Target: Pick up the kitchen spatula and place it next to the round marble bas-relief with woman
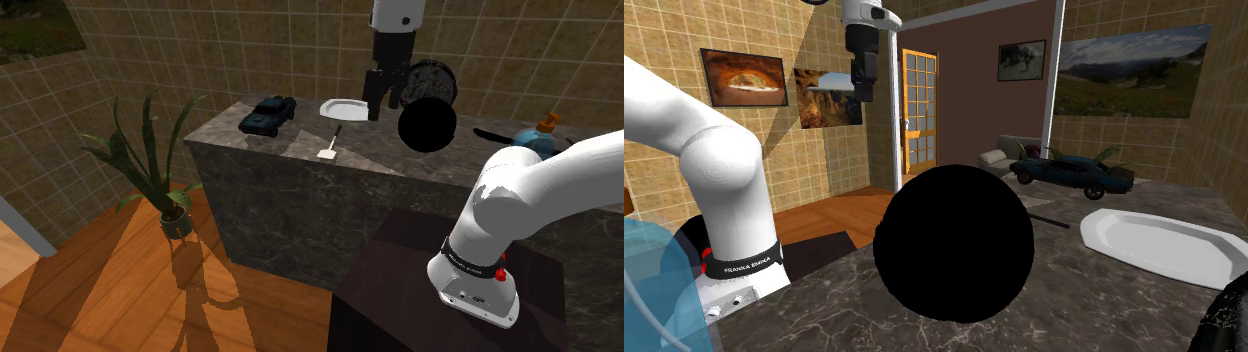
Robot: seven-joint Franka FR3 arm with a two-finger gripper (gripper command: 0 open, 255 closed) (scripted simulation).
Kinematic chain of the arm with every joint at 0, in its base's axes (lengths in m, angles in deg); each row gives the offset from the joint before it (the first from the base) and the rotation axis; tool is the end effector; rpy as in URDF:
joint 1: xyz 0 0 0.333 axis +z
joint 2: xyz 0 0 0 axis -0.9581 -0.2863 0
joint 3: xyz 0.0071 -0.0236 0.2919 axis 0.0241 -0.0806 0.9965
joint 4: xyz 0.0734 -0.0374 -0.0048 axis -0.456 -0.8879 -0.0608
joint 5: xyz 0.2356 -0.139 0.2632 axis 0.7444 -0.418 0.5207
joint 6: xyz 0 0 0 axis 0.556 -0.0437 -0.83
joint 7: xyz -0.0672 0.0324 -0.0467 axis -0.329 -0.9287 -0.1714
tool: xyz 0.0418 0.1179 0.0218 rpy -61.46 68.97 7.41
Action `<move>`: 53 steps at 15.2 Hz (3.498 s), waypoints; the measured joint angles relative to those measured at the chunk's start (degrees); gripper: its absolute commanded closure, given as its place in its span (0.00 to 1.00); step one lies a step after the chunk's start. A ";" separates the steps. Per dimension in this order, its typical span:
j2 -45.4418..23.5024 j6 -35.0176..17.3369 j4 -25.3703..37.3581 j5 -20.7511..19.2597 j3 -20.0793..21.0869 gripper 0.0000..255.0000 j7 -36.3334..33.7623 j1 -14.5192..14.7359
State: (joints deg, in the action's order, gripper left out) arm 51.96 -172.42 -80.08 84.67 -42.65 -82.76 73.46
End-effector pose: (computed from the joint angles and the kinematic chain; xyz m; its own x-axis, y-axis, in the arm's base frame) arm 0.2902 0.0331 0.5556 0.9964 -0.0685 -0.0499 -0.0696 -0.9974 -0.0199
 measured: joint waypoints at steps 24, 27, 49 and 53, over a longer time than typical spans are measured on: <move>-37.40 -33.40 7.46 -4.44 2.35 0.00 -32.05 -15.16; -43.01 -36.34 10.57 -5.74 1.39 0.00 -36.11 -16.86; -58.65 -46.92 16.69 -8.48 -2.28 0.00 -47.38 -20.23; -58.65 -46.92 16.69 -8.48 -2.28 1.00 -47.38 -20.23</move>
State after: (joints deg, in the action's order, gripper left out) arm -6.69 -219.35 -63.39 76.18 -44.93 -130.14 53.23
